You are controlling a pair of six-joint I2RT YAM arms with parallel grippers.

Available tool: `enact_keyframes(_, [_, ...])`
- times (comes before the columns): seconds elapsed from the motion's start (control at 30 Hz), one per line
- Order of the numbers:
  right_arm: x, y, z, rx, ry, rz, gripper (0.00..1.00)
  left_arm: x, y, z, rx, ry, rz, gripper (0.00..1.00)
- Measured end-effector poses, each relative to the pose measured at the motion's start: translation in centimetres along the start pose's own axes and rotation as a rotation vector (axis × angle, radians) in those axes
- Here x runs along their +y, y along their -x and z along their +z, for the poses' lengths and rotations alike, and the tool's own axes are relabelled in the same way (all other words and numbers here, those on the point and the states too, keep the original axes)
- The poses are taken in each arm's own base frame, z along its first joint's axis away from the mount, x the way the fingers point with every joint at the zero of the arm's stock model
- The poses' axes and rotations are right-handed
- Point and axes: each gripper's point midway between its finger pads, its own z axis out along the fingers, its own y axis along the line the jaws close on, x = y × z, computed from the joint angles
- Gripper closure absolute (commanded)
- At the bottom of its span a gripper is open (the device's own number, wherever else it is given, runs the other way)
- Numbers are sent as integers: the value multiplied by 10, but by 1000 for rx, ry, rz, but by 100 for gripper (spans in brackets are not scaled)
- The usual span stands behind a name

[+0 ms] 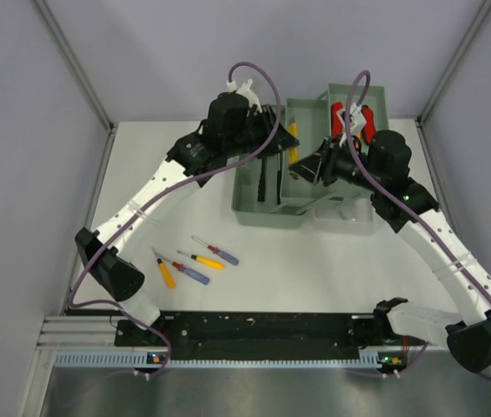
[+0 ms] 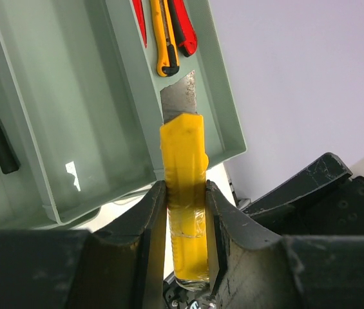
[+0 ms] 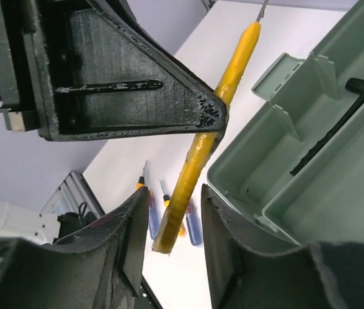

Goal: Pack the tool kit

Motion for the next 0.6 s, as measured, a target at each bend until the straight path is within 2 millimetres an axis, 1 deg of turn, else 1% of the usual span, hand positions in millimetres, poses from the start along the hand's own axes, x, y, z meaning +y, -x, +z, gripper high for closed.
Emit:
enact_keyframes(0.07, [1,1,3,2,-5,0,73,-2,1,-3,-4,-5,1,100])
enact_keyframes(0.13, [1,4,6,1,-8,0,81,-4,2,-5,-7,-9,3,100])
enact_keyframes(0.17, [0,5,8,1,-11,1,85,-4,2,-6,-9,-10,3,96])
enact_keyframes(0.23, [-2,5,10,2,-24,3,95,-5,4,-8,-17,-9,7,71])
enact_keyframes(0.27, [-5,5,10,1,-41,10,99,-5,5,-9,-20,-9,9,61])
enact_keyframes(0.3, [-7,5,10,0,-50,13,100,-4,5,-10,-22,-7,12,54])
enact_keyframes(0.37, [-8,5,10,-1,-59,15,100,-4,6,-12,-27,-6,18,48])
enact_keyframes(0.43, [-11,6,10,-1,-81,19,100,-5,5,-14,-25,-5,31,45])
enact_keyframes(0.5, [-17,10,10,-14,-126,15,100,-1,4,-18,-22,14,44,44])
enact_keyframes(0.6, [-29,15,7,-31,-200,-4,100,4,6,-29,-38,47,71,41])
